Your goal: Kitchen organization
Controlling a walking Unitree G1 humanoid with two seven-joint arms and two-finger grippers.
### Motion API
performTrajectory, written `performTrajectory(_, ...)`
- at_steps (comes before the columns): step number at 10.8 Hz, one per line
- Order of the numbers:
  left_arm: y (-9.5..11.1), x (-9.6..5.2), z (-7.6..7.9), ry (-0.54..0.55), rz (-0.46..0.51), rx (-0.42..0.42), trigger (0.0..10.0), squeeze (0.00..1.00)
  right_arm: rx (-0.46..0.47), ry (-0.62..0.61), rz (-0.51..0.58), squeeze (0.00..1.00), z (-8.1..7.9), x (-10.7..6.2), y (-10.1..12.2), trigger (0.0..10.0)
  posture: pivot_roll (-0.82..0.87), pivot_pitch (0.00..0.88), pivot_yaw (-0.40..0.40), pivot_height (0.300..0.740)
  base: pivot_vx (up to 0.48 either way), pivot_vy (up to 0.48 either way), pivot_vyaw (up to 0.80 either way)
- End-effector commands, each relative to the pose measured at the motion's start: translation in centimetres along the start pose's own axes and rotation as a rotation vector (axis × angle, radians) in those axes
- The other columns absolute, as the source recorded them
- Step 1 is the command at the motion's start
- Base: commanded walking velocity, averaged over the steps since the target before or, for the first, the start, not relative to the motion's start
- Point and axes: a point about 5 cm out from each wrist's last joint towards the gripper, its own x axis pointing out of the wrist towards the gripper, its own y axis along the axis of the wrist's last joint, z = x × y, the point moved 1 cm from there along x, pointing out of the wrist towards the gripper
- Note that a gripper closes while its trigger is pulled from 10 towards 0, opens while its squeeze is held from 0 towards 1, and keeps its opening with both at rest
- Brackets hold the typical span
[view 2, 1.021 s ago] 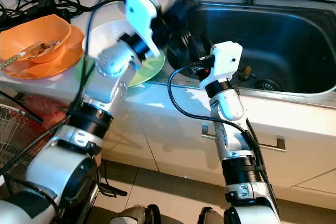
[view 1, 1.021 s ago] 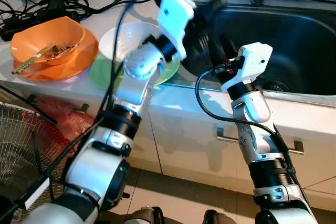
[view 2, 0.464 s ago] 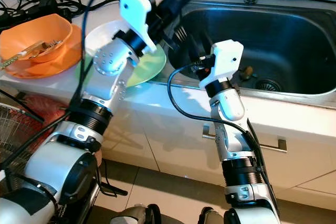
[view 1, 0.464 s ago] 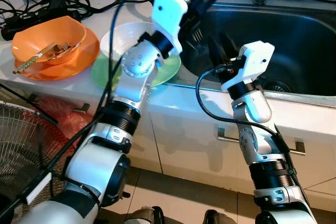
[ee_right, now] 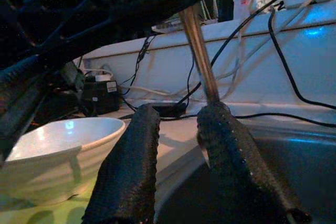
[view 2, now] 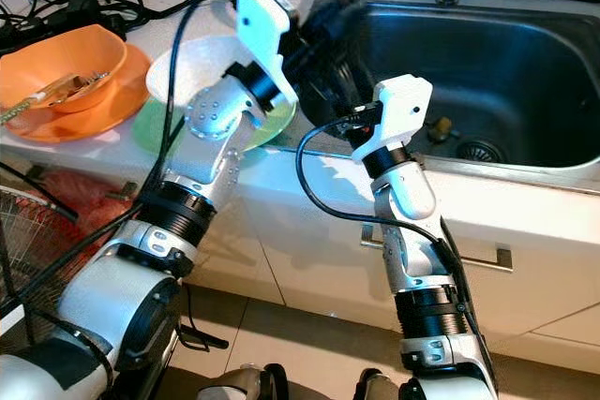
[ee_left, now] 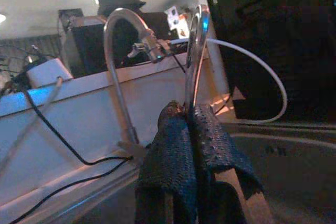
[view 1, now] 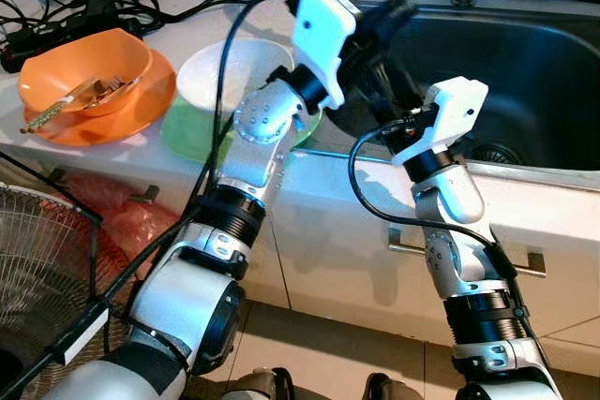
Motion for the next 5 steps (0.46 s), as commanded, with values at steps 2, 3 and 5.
performTrajectory(2, -0.1, 0.1, 0.8, -0.052, 0.0, -0.022, 10.0, 0.0, 0.006, 0.025, 0.012, 0.0, -0.5, 0.1, 0.4, 10.0, 0.0, 0.145, 0.116, 0.74, 0.0, 0.0, 0.0)
performTrajectory(3, -0.2, 0.1, 1.2, -0.069, -0.004, -0.029, 10.0, 0.0, 0.006, 0.025, 0.01, 0.0, -0.5, 0.1, 0.3, 10.0, 0.0, 0.142, 0.116, 0.74, 0.0, 0.0, 0.0)
performTrajectory(5, -0.5, 0.1, 1.9, -0.109, -0.017, -0.043, 10.0, 0.0, 0.002, 0.011, 0.005, 0.0, -0.4, 0.1, 0.2, 10.0, 0.0, 0.142, 0.116, 0.74, 0.0, 0.0, 0.0)
